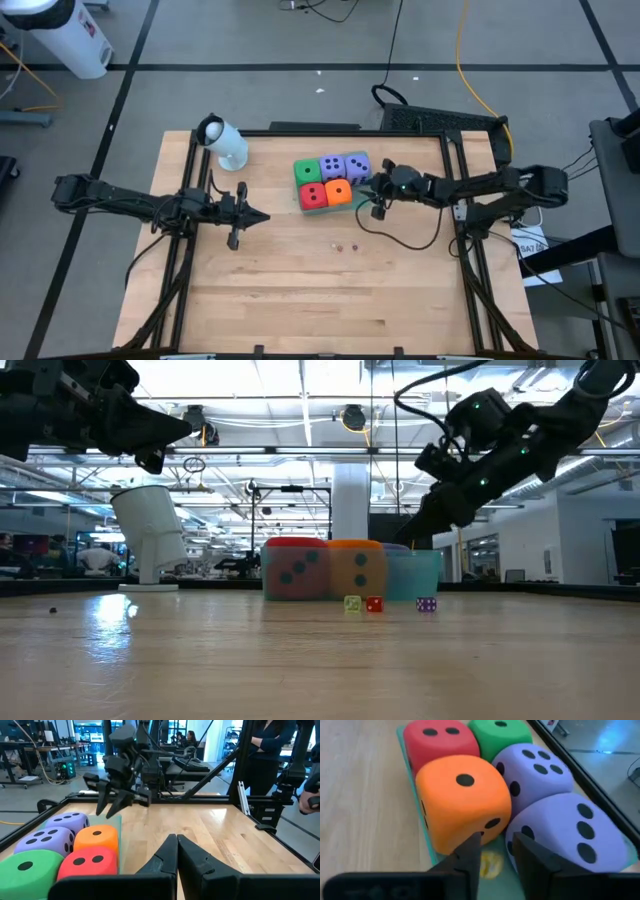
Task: Pick & Place Dice
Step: Put the small yellow dice into the blue bin, then put the small purple dice into the blue bin
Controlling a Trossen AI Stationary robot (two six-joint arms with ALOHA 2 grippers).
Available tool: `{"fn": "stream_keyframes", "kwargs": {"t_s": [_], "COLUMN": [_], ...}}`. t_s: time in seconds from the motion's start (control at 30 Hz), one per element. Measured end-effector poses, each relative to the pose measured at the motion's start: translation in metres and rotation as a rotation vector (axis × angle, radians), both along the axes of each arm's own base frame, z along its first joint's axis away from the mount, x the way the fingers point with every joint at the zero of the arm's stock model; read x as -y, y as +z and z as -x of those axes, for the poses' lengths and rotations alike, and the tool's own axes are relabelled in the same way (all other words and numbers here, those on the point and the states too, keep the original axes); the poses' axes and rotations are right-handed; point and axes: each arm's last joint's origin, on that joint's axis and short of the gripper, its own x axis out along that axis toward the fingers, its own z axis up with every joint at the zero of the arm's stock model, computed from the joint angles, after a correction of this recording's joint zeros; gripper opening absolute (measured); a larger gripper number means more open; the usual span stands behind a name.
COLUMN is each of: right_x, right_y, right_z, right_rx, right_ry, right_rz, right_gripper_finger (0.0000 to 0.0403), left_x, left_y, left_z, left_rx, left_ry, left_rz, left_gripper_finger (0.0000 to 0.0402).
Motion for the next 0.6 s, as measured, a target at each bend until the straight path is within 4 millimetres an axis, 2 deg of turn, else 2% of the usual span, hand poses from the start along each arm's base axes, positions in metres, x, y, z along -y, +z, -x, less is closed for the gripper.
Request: {"fn": "stream_keyframes", "kwargs": {"t_s": [0.2,0.33,0.47,0.6], "right_x": [0.003,0.002,0.002,-0.012], "right_y": [-0.005,-0.002,-0.001,0.013], "right_z": [-0.005,-0.004,-0.004,-0.005], "right_rx": [0.032,0.046,0.052,0.129], "right_ry": [-0.028,-0.027,-0.019,0.027], "right_rz": [-0.040,-0.035,-0.033,-0.035], "right_gripper_finger": [0.0199,0.0236,0.0231,0.0171], "left_x": [0.000,0.000,0.000,0.000], "left_y": [0.000,0.000,0.000,-0.001], "left_z": [0.000,0.000,0.000,0.000], "left_rx": [-0.001,-0.003,-0.005,-0.009], "left_ry": [0.000,0.000,0.000,-0.001], "left_rz": [0.011,0.011,0.010,0.010], "left_gripper_finger": [0.0005,0.0005,0.0005,0.0006]}}
